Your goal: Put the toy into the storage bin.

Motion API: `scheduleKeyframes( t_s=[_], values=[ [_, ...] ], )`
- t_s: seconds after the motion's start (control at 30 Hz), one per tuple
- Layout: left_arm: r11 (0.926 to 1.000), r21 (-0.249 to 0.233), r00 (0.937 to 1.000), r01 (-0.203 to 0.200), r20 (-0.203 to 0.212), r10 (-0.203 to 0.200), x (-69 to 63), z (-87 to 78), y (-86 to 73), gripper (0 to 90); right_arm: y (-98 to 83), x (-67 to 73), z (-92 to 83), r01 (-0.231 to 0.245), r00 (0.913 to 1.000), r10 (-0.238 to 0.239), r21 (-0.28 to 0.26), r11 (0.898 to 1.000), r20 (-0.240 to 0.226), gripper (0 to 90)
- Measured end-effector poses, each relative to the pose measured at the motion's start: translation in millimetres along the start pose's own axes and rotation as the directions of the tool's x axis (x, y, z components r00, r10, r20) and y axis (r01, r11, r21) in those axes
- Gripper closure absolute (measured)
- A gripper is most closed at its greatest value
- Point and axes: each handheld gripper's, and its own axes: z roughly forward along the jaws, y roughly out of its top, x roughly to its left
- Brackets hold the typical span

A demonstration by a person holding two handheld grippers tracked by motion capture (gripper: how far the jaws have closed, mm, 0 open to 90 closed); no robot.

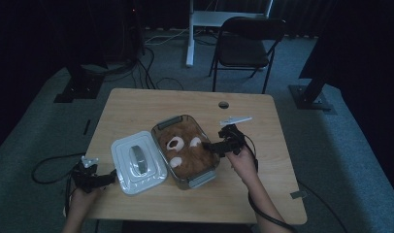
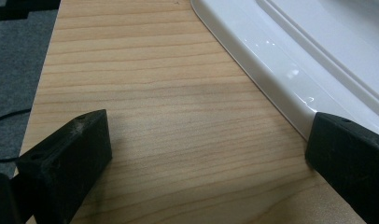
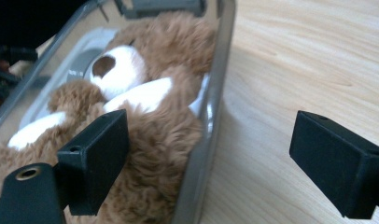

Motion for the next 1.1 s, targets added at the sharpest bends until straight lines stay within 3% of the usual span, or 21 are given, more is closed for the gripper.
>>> scheduleKeyframes(
  t_s=[0.37,0.7,0.97,1.1],
  values=[
    [1.0,0.001,1.0,-0.001,0.0,0.001,0.0,-0.1,0.0,0.8,-20.4,-16.3,-11.3,0.012,0.9959,-0.007,-0.058,0.998,0.09,11.7],
    [1.0,0.001,1.0,-0.001,0.0,0.001,0.1,-0.1,0.0,0.8,-47.7,-35.4,-16.4,-0.01,0.9765,0.028,-0.084,0.996,0.214,11.7],
    [1.0,0.0,1.0,-0.001,0.0,0.001,0.0,0.0,0.0,0.7,-78.6,-47.8,-15.5,0.01,0.9649,0.009,-0.071,0.997,0.263,11.7],
    [1.0,0.0,1.0,-0.001,0.0,0.001,0.0,0.0,0.0,0.8,-97.7,-56.5,-16.1,-0.028,0.9616,0.048,-0.077,0.997,0.27,11.7]
  ],
)
